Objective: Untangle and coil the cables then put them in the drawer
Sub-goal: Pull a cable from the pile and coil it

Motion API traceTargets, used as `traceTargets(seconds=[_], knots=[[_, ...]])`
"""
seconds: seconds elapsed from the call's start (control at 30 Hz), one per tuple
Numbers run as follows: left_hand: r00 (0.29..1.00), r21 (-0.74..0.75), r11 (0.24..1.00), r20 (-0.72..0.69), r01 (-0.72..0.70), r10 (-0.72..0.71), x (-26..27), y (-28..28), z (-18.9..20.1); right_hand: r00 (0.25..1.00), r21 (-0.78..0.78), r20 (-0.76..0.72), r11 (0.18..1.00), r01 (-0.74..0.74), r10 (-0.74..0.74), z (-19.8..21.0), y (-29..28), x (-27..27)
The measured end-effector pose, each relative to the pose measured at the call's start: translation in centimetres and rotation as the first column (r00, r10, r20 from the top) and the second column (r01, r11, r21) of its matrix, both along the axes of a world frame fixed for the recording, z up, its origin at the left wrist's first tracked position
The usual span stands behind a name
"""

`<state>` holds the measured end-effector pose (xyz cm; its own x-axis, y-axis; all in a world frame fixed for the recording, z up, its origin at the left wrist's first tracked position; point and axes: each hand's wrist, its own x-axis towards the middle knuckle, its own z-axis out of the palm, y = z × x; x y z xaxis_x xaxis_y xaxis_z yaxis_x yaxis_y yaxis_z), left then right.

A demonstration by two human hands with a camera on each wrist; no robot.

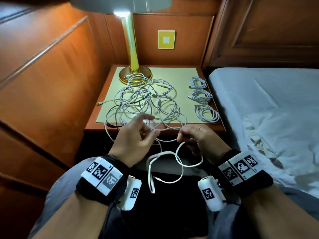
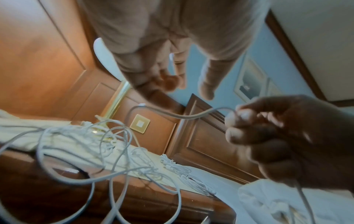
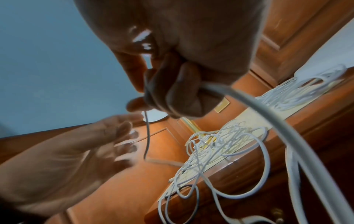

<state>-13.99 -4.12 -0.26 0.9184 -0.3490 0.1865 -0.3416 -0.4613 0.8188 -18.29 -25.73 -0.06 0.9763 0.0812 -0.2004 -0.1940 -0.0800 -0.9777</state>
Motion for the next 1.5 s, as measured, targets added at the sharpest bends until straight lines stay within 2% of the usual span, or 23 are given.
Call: traceTargets(seconds=[0.07, 0.1, 0.13, 0.17, 0.23, 0.3, 0.37, 0.43, 0.47, 0.53, 0.6, 0.7, 0.77, 0.83, 0.9, 0.93, 0.97, 1.0, 1.03, 1.1, 1.23, 1.37, 1.5], knots=[[0.967, 0.078, 0.997, 0.252, 0.023, -0.042, 0.6, -0.2, -0.3, 0.998, 0.070, 0.023, 0.995, -0.068, 0.067, 0.4, 0.3, -0.2], [0.946, 0.109, 0.990, 0.303, 0.085, -0.115, 0.6, -0.4, -0.5, 0.996, 0.120, 0.026, 0.989, -0.088, 0.086, 0.5, 0.3, -0.3], [0.939, 0.115, 0.980, 0.288, 0.161, -0.188, 0.5, -0.8, -0.6, 0.995, 0.165, 0.027, 0.981, -0.103, 0.100, 0.5, 0.3, -0.3], [0.946, 0.081, 0.968, 0.208, 0.236, -0.248, 0.4, -1.0, -0.6, 0.994, 0.197, 0.025, 0.974, -0.112, 0.109, 0.6, 0.2, -0.3], [0.955, -0.065, 0.953, -0.020, 0.295, -0.297, 0.5, -1.3, -0.6, 0.994, 0.217, 0.011, 0.970, -0.109, 0.109, 0.7, -0.4, -0.3], [0.976, -0.164, 0.969, -0.089, 0.182, -0.199, 1.1, -1.0, -0.5, 0.998, 0.207, -0.014, 0.977, -0.057, 0.061, 1.0, -1.7, -0.2], [0.994, -0.278, 0.957, -0.094, -0.078, 0.053, 2.0, -0.3, 0.2, 0.997, 0.210, -0.046, 0.976, 0.066, -0.057, 1.7, -3.5, 0.0], [0.939, -0.372, 0.862, -0.114, -0.344, 0.326, 3.3, 0.7, 0.5, 0.978, 0.223, -0.074, 0.953, 0.205, -0.193, 2.4, -5.3, 0.0], [0.906, -0.381, 0.824, -0.120, -0.420, 0.406, 3.8, 1.3, 0.7, 0.968, 0.218, -0.078, 0.943, 0.250, -0.239, 2.6, -6.1, 0.0], [0.895, -0.383, 0.812, -0.116, -0.441, 0.431, 4.4, 2.3, 0.3, 0.959, 0.226, -0.083, 0.932, 0.283, -0.271, 2.6, -6.9, -0.2], [0.929, -0.358, 0.857, -0.111, -0.370, 0.354, 4.4, 2.3, -0.5, 0.968, 0.322, -0.101, 0.914, 0.249, -0.228, 2.5, -6.7, -0.2], [0.952, -0.122, 0.948, 0.052, -0.292, 0.300, 3.7, 1.2, -1.0, 0.987, 0.490, -0.076, 0.857, 0.160, -0.141, 2.6, -5.5, -0.2], [0.938, 0.008, 0.953, 0.177, -0.303, 0.297, 3.2, 0.6, -0.9, 0.986, 0.530, -0.041, 0.833, 0.160, -0.163, 2.5, -4.8, -0.1], [0.944, 0.122, 0.961, 0.250, -0.250, 0.214, 3.0, 0.1, -1.2, 0.974, 0.500, -0.018, 0.842, 0.203, -0.224, 2.4, -4.2, 0.0], [0.953, 0.243, 0.964, 0.301, -0.110, 0.033, 2.7, -0.7, -1.8, 0.960, 0.399, 0.031, 0.884, 0.242, -0.277, 1.8, -3.9, 0.1], [0.953, 0.277, 0.961, 0.295, -0.017, -0.068, 2.4, -1.2, -2.1, 0.952, 0.283, 0.103, 0.926, 0.249, -0.288, 1.5, -3.8, 0.1], [0.947, 0.293, 0.953, 0.278, 0.078, -0.163, 1.9, -1.7, -2.1, 0.939, 0.089, 0.216, 0.963, 0.254, -0.267, 1.1, -3.9, 0.1], [0.931, 0.290, 0.941, 0.263, 0.173, -0.252, 1.5, -2.1, -2.1, 0.920, -0.153, 0.333, 0.950, 0.271, -0.209, 0.6, -3.9, 0.1], [0.908, 0.273, 0.927, 0.259, 0.259, -0.330, 1.3, -2.5, -2.0, 0.902, -0.356, 0.414, 0.889, 0.287, -0.125, 0.2, -3.9, 0.1], [0.873, 0.205, 0.907, 0.262, 0.367, -0.412, 0.8, -3.1, -1.6, 0.884, -0.539, 0.468, 0.795, 0.278, 0.008, -0.7, -3.7, 0.1], [0.903, 0.009, 0.940, 0.273, 0.341, -0.330, 0.5, -3.5, -1.3, 0.917, -0.469, 0.391, 0.874, 0.124, 0.080, -1.0, -2.5, 0.1], [0.968, -0.172, 0.959, 0.147, 0.227, -0.203, 0.8, -3.7, -1.5, 0.944, -0.364, 0.316, 0.931, 0.026, 0.097, -0.1, -1.9, -0.1], [0.922, -0.012, 0.968, 0.307, 0.251, -0.236, 1.1, -3.1, -1.7, 0.976, -0.162, 0.193, 0.985, -0.068, 0.099, 0.6, -1.9, -0.4]])
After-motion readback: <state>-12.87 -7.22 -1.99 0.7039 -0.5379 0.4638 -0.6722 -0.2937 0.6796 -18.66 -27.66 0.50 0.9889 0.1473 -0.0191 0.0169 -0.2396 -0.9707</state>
